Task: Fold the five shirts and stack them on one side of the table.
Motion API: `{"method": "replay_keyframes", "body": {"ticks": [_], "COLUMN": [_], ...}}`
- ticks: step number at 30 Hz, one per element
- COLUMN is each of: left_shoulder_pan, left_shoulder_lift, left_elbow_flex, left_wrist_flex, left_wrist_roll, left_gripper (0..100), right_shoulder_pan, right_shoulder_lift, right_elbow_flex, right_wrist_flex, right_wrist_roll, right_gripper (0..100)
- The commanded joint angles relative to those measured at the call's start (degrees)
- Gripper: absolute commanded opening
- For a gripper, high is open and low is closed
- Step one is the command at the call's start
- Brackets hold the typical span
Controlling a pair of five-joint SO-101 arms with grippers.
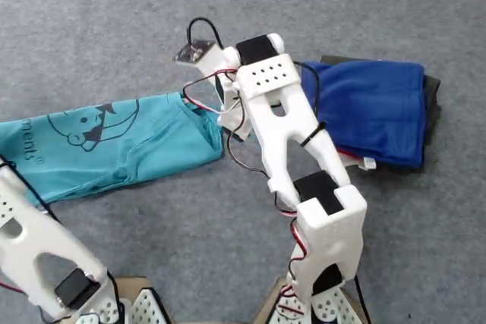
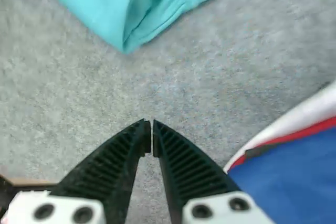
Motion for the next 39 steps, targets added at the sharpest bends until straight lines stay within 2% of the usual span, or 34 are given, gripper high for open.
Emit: {"method": "replay_keyframes", "body": {"ticks": [1,4,8,13,23,29,33,39], "left_shoulder_pan": [0.4,2.33,6.55,13.41,33.01,46.29,53.85,61.58], "left_shoulder_lift": [-1.76,-4.92,-11.34,-21.36,-37.8,-39.38,-38.95,-37.27], "left_elbow_flex": [-2.68,-0.75,3.56,12.97,31.6,32.75,33.89,34.42], "left_wrist_flex": [0.88,0.88,0.88,0.88,0.7,0.62,-0.88,-6.95], "left_wrist_roll": [1.76,4.57,14.86,18.9,27.78,33.58,34.46,36.75], "left_gripper": [3,3,3,3,3,3,3,3], "right_shoulder_pan": [0.44,0.62,0.62,2.29,12.4,18.2,20.66,21.63], "right_shoulder_lift": [-3.65,-3.65,-3.65,-3.65,-3.21,-3.65,-3.56,-3.56], "right_elbow_flex": [-7.43,-12.53,-18.24,-23.69,-28.35,-29.93,-32.04,-31.96], "right_wrist_flex": [0.18,0.18,-0.09,-0.18,-0.18,-1.05,-0.97,-1.05], "right_wrist_roll": [-2.2,-3.69,-4.31,-4.22,-4.31,-3.96,-3.96,-3.96], "right_gripper": [1.5,1.5,1.5,1.5,1.5,1.5,1.5,1.5]}}
